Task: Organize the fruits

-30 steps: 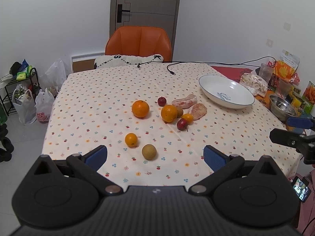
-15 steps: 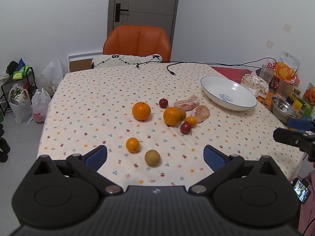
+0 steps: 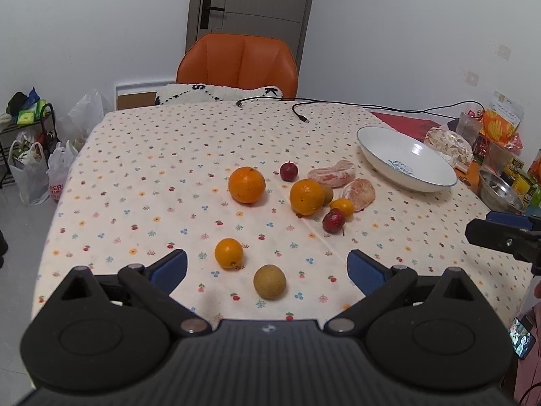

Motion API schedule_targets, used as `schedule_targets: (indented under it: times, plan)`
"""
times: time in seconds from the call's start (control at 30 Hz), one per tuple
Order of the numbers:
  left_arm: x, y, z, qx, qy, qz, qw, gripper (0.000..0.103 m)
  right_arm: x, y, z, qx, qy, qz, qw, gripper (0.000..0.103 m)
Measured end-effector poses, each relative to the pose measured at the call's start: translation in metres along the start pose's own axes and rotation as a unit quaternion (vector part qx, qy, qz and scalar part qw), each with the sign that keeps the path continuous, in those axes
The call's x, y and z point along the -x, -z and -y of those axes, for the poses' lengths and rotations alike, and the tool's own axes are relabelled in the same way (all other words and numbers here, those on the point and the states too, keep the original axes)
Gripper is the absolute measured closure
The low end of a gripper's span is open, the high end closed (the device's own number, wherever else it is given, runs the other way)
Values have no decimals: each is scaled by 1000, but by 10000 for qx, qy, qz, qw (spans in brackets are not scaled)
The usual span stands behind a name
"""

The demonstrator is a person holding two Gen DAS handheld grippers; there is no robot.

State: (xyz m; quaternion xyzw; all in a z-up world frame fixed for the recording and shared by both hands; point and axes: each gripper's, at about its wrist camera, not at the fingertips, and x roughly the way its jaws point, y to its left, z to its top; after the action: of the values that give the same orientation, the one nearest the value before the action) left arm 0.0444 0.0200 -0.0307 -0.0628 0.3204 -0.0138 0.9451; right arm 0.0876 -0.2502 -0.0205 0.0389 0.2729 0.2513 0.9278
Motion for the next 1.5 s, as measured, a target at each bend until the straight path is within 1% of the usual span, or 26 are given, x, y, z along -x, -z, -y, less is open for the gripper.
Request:
schedule_targets:
  times: [0.1, 0.2, 0.3, 0.37, 0.47, 0.53, 0.57, 0.6, 0.63, 0.67, 0.7, 0.73, 0.77, 0.83, 0.87, 0.93, 1.0, 1.27, 1.33, 1.37, 1.43, 1.5]
  plan:
    - [-8, 1, -4, 32, 33, 3, 10000, 8, -10, 0, 1, -49, -90, -47, 9999, 0]
    - [-16, 3, -8, 85, 32, -38, 10000, 15, -20, 1, 4, -168, -169, -68, 9997, 0]
    - [-24, 5, -12, 180, 91, -139, 9997, 26, -28, 2, 3, -123, -199, -112, 9997, 0]
    - [-29, 6, -13, 212, 139, -227, 9994, 37, -33, 2, 2, -98, -182, -112, 9997, 0]
    - [-35, 9, -15, 239, 241, -310, 9989, 45, -38, 1, 1, -112, -233, -81, 9996, 0]
    - [-38, 12, -14, 196, 230, -285, 9991, 48, -44, 1, -1, -124, -310, -124, 9994, 1]
    - [-38, 13, -14, 152, 199, -233, 9994, 52, -47, 1, -2, -130, -358, -170, 9991, 2]
    - [-39, 13, -13, 106, 171, -210, 9996, 54, -50, 2, -4, -130, -382, -207, 9990, 6]
    - [-39, 14, -12, 71, 175, -197, 9996, 63, -54, 2, -6, -126, -405, -237, 9988, 11]
    - [-39, 13, -12, 61, 270, -209, 9994, 73, -58, 3, -8, -120, -416, -283, 9987, 14]
    - [-40, 12, -13, 105, 423, -263, 9987, 79, -62, 3, -10, -111, -425, -328, 9985, 19]
    - [-40, 10, -14, 188, 528, -323, 9979, 80, -67, 3, -12, -106, -455, -373, 9982, 24]
    - [-39, 9, -15, 229, 560, -319, 9977, 80, -70, 3, -13, -112, -504, -406, 9978, 27]
    - [-36, 7, -14, 131, 492, -188, 9985, 80, -77, 2, -16, -130, -593, -450, 9971, 36]
    - [-35, 5, -15, 95, 458, -137, 9988, 80, -80, 2, -18, -120, -618, -477, 9969, 39]
    - [-33, 3, -18, 137, 502, -97, 9986, 80, -87, 1, -24, -83, -648, -543, 9964, 47]
    - [-32, 1, -22, 194, 525, -59, 9984, 80, -94, 1, -28, -64, -684, -615, 9957, 52]
    - [-33, -2, -35, 337, 438, -4, 9985, 80, -110, 0, -34, -70, -501, -724, 9961, 58]
    - [-33, -1, -36, 361, 450, 2, 9983, 80, -113, -1, -35, -73, -464, -721, 9963, 66]
    - [-33, -1, -37, 373, 463, 10, 9982, 80, -115, -1, -35, -84, -445, -715, 9964, 67]
    - [-32, -2, -39, 413, 500, 34, 9979, 80, -117, -2, -35, -133, -411, -721, 9965, 77]
    - [-32, -2, -40, 459, 516, 39, 9976, 80, -117, -3, -34, -207, -432, -741, 9961, 79]
